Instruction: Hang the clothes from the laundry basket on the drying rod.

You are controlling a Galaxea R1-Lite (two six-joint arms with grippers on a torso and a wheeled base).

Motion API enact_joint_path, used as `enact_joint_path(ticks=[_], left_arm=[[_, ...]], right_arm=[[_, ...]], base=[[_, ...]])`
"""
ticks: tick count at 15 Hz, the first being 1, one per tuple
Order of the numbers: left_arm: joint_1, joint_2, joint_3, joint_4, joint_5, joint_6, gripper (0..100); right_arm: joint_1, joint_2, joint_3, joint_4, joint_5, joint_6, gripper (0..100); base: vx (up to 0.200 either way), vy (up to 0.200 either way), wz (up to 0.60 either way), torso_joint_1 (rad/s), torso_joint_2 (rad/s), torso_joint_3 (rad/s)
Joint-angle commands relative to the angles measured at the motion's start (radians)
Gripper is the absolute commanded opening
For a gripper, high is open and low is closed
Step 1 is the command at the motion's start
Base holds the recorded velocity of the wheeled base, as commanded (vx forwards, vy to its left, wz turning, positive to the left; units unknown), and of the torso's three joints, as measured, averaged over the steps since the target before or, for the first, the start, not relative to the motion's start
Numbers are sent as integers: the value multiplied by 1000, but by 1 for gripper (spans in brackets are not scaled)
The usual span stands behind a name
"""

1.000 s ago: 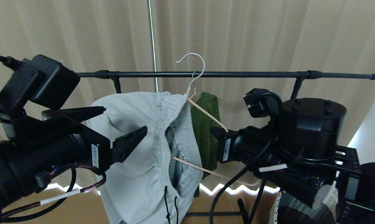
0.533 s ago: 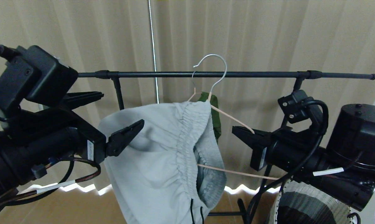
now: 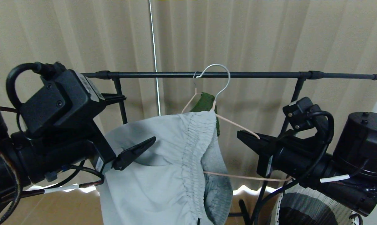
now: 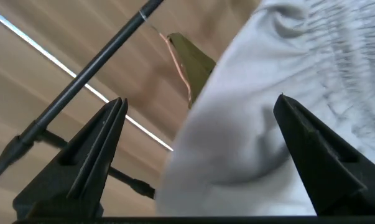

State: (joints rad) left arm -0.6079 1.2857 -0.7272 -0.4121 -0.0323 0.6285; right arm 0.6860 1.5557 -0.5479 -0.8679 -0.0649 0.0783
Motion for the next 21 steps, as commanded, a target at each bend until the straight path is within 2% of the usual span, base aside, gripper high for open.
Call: enact_joint_path(ticks=[1, 4, 12, 13, 21], left_arm=[[2, 50, -4, -1, 0, 17, 100], [2, 87, -18, -1, 0, 23, 100], [-1, 92, -12, -1, 0, 25, 100], [-1, 90, -11, -1, 0, 25, 0], [0, 84, 5, -2, 3, 23, 0]], right_arm=[[1, 6, 2, 0, 33, -20, 0], [1, 4, -1, -2, 99, -58, 0], [38, 12, 17, -72, 169, -63, 0], [38, 12, 17, -72, 169, -63, 0], [37, 12, 19, -72, 168, -63, 0]], base=[[0, 0, 0, 0, 0, 0], [0, 0, 0, 0, 0, 0], [0, 0, 0, 0, 0, 0], [0, 0, 0, 0, 0, 0], [0, 0, 0, 0, 0, 0]])
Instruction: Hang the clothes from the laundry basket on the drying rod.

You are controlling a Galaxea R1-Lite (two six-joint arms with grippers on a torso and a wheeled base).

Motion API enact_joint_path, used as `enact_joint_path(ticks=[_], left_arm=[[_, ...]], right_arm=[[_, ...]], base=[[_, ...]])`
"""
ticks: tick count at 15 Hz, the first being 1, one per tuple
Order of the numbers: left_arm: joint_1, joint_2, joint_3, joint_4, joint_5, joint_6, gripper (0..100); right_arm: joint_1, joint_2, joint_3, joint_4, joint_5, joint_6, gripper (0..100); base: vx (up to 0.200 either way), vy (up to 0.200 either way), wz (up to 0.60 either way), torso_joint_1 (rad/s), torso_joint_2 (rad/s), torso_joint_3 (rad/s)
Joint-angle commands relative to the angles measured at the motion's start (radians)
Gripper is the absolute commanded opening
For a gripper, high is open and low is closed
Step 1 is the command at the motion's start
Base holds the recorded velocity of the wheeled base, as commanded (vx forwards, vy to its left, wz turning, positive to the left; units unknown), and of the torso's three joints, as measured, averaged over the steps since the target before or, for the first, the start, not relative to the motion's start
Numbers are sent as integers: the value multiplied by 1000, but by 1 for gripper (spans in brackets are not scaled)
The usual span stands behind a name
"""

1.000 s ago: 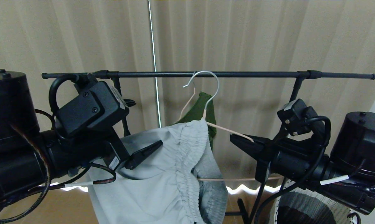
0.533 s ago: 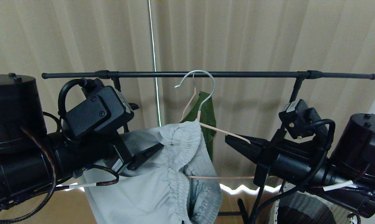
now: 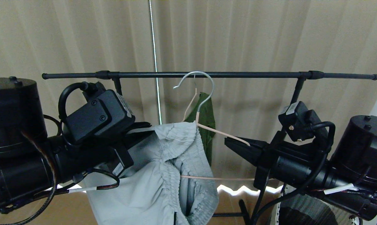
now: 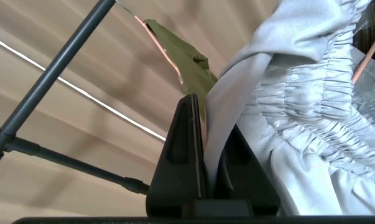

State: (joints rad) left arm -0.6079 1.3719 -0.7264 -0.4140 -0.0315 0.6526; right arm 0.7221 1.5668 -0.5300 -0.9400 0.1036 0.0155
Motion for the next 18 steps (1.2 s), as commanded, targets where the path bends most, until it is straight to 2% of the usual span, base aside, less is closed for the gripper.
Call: enact_joint_path(ticks=[1, 4, 5, 6, 8, 10, 11, 12, 13, 14, 18], left_arm=[[0, -11, 15, -3, 2, -2, 0], [0, -22, 54, -71, 5, -1, 0], [2, -22, 65, -92, 8, -4, 0], [3, -20, 73, -103, 13, -5, 0], [8, -20, 78, -101, 114, -13, 0], [23, -13, 73, -100, 217, -64, 0], [23, -11, 71, -100, 237, -82, 0], [26, -2, 70, -100, 294, -134, 0], [26, -1, 70, -100, 300, -145, 0], [25, 3, 56, -101, 311, -208, 0], [5, -1, 4, -104, 294, -333, 0]], right_arm=[[0, 2, 1, 0, -1, 0, 0], [0, 1, 13, 1, -1, -5, 0], [0, 1, 15, 1, -2, -5, 100], [0, 1, 13, 0, -4, -5, 100], [-9, -5, 10, -2, -9, -22, 100], [-29, -11, 16, -2, -9, -39, 100], [-30, -11, 18, -2, -9, -39, 100], [-29, -11, 24, -2, -10, -39, 100], [-30, -11, 27, -2, -9, -39, 100], [-29, -8, 36, -3, -9, -39, 100], [-24, 2, 44, -2, -5, -37, 100]], base=[[0, 0, 0, 0, 0, 0], [0, 0, 0, 0, 0, 0], [0, 0, 0, 0, 0, 0], [0, 0, 0, 0, 0, 0], [0, 0, 0, 0, 0, 0], [0, 0, 0, 0, 0, 0], [0, 0, 0, 0, 0, 0], [0, 0, 0, 0, 0, 0], [0, 0, 0, 0, 0, 0], [0, 0, 0, 0, 0, 0], [0, 0, 0, 0, 0, 0]])
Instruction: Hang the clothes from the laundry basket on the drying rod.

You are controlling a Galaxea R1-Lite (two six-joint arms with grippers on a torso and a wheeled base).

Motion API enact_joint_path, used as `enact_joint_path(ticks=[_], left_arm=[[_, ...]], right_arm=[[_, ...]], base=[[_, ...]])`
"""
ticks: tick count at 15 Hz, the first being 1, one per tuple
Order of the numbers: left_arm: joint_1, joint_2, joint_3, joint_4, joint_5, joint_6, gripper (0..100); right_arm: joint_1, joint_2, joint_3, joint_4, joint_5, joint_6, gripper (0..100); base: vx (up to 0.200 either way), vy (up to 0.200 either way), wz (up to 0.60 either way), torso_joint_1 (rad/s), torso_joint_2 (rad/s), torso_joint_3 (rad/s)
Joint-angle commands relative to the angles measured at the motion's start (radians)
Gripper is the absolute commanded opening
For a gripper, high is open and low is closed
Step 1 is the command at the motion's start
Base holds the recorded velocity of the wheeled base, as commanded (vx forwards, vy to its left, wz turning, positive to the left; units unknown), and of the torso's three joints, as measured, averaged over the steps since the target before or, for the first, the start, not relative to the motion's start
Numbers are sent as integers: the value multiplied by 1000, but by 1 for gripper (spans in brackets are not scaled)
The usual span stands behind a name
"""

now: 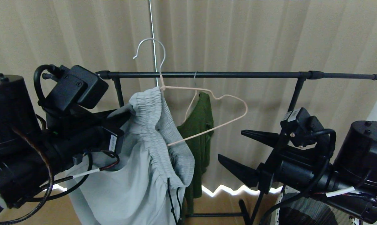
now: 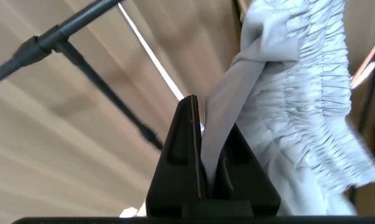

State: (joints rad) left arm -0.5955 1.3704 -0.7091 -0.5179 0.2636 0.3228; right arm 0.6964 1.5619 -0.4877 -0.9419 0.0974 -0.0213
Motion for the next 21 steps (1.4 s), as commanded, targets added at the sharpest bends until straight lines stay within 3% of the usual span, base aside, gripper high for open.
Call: enact_joint_path(ticks=[1, 5, 10, 15, 18, 21], left_arm=[[-13, 1, -24, -2, -9, -19, 0], [-18, -5, -53, -13, -93, -47, 0], [-73, 2, -55, -102, -95, -47, 0], [-84, -4, -70, -106, -95, -47, 0], [-75, -8, -70, -110, -95, -48, 0], [-59, -16, -64, -108, -95, -48, 0]], right_arm=[[5, 9, 0, 0, 2, 0, 100], [31, 67, -3, -52, 2, 0, 100], [46, 176, -9, -196, -1, -2, 100], [55, 187, 0, -202, -4, -3, 100], [14, 171, 46, -196, -71, -6, 100], [-84, 139, 93, -186, -117, -9, 100]], base=[[0, 0, 0, 0, 0, 0], [0, 0, 0, 0, 0, 0], [0, 0, 0, 0, 0, 0], [0, 0, 0, 0, 0, 0], [0, 0, 0, 0, 0, 0], [0, 0, 0, 0, 0, 0]])
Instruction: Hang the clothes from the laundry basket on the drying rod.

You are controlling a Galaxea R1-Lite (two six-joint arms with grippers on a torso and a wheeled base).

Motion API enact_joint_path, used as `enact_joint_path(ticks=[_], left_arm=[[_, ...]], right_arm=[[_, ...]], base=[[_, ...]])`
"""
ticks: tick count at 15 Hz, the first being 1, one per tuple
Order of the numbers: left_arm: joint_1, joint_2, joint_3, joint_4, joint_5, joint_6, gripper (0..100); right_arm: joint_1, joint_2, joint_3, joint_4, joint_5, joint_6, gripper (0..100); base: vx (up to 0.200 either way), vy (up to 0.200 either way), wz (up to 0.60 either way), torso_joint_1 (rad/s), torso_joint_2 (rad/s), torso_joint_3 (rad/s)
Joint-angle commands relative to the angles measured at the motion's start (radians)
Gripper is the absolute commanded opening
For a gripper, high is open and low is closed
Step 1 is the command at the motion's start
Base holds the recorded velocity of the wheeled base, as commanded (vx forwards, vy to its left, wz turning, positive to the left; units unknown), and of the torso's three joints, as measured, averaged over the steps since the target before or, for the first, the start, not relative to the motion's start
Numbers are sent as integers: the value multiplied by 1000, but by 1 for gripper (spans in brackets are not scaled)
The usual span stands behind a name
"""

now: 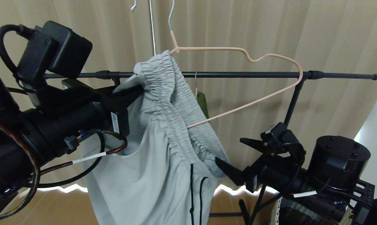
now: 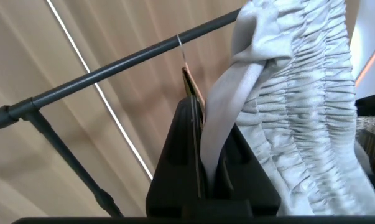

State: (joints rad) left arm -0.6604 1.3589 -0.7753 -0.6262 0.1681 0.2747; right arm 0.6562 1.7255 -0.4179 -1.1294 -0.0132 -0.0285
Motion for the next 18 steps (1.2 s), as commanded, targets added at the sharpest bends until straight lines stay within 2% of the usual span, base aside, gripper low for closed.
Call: enact_joint_path(ticks=[1, 3, 5, 9, 10, 12, 16, 18], left_arm=[[7, -6, 4, 0, 1, 1, 0], [27, -7, 19, 0, 1, 6, 0], [28, -11, 45, 3, 2, 12, 0], [45, -29, 120, 6, 2, 52, 0], [71, -31, 146, 6, 2, 98, 0], [127, -40, 197, 5, -1, 189, 0], [151, -50, 246, 3, 1, 222, 0], [194, -52, 258, 3, 1, 273, 0]], right_arm=[[-64, -32, 28, 10, -8, -10, 100], [-156, -98, 25, 117, -25, -28, 100], [-208, -146, 10, 180, -27, -28, 100], [-296, -167, -9, 194, -28, -28, 100], [-317, -170, -21, 194, -28, -28, 100], [-337, -170, -45, 195, -28, -28, 100], [-340, -175, -55, 194, -28, -28, 100], [-340, -187, -59, 195, -27, -28, 100]], base=[[0, 0, 0, 0, 0, 0], [0, 0, 0, 0, 0, 0], [0, 0, 0, 0, 0, 0], [0, 0, 0, 0, 0, 0], [0, 0, 0, 0, 0, 0], [0, 0, 0, 0, 0, 0], [0, 0, 0, 0, 0, 0], [0, 0, 0, 0, 0, 0]])
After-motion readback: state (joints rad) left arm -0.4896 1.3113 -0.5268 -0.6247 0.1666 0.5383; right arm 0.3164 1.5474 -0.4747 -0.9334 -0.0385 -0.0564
